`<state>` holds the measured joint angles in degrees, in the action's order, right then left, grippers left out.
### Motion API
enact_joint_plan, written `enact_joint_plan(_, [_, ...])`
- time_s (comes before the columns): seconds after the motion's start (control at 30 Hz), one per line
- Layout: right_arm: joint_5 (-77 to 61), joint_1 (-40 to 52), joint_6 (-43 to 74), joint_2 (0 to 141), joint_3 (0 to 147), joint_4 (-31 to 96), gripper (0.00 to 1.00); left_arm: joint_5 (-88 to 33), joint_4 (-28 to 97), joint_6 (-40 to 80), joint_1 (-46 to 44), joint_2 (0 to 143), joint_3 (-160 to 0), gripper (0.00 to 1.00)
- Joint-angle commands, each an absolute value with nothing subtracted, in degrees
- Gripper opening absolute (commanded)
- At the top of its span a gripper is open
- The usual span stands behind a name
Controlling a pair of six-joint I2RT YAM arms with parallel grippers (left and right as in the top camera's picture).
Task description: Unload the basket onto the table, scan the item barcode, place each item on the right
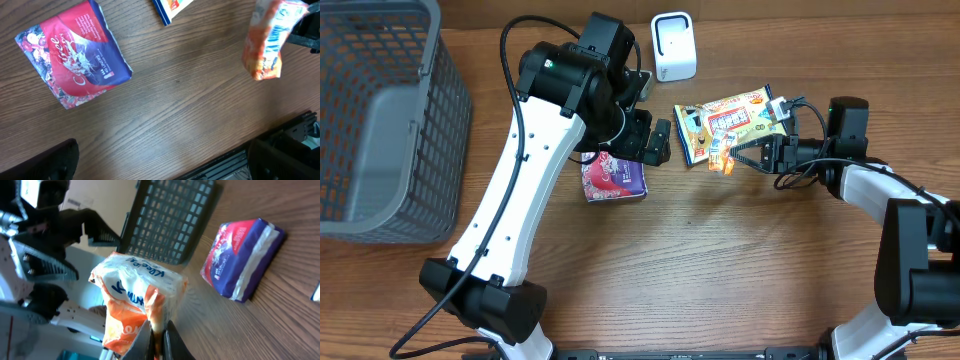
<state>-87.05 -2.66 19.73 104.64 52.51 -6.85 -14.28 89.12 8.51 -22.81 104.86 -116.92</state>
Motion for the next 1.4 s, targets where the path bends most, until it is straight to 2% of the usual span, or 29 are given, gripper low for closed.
enact_joint_plan(0.0, [-83.07, -2.57, 25.74, 104.90, 53.65, -7.33, 0.04, -13.96, 89.08, 7.27, -22.85, 104.99, -116.81, 1.00])
enact_joint_plan(0.23, [-61.17, -1.76, 42.17, 104.90, 54.02, -7.51, 0.04, -13.96, 89.08, 7.27, -22.85, 104.99, -116.81, 1.00])
enact_joint_plan(0.43, [-48.36, 0.69, 42.04, 104.90, 63.00, -2.26, 0.04, -13.93, 89.08, 7.27, -22.85, 104.99, -116.81, 1.00])
enact_joint_plan(0.63, [-23.27, 3.70, 31.92, 104.90, 80.95, 18.85, 0.04, -13.93, 89.08, 7.27, -22.85, 104.99, -116.81, 1.00])
enact_joint_plan(0.77, [-1.26, 8.67, 22.63, 104.90, 91.35, 24.99, 0.04, -13.93, 89.08, 7.27, -22.85, 104.99, -116.81, 1.00])
enact_joint_plan(0.87, [10.50, 12.91, 13.58, 105.06, 92.88, 21.63, 0.04, -13.96, 89.08, 7.27, -22.85, 104.99, -116.81, 1.00])
enact_joint_plan(0.97, [16.14, 15.55, 6.52, 106.67, 92.88, 17.19, 0.04, -13.93, 89.08, 7.27, -22.85, 104.99, -116.81, 1.00])
enact_joint_plan(1.37, [19.97, 20.27, -25.45, 116.99, 92.88, -8.95, 0.04, -13.93, 89.08, 7.27, -22.85, 104.99, -116.81, 1.00])
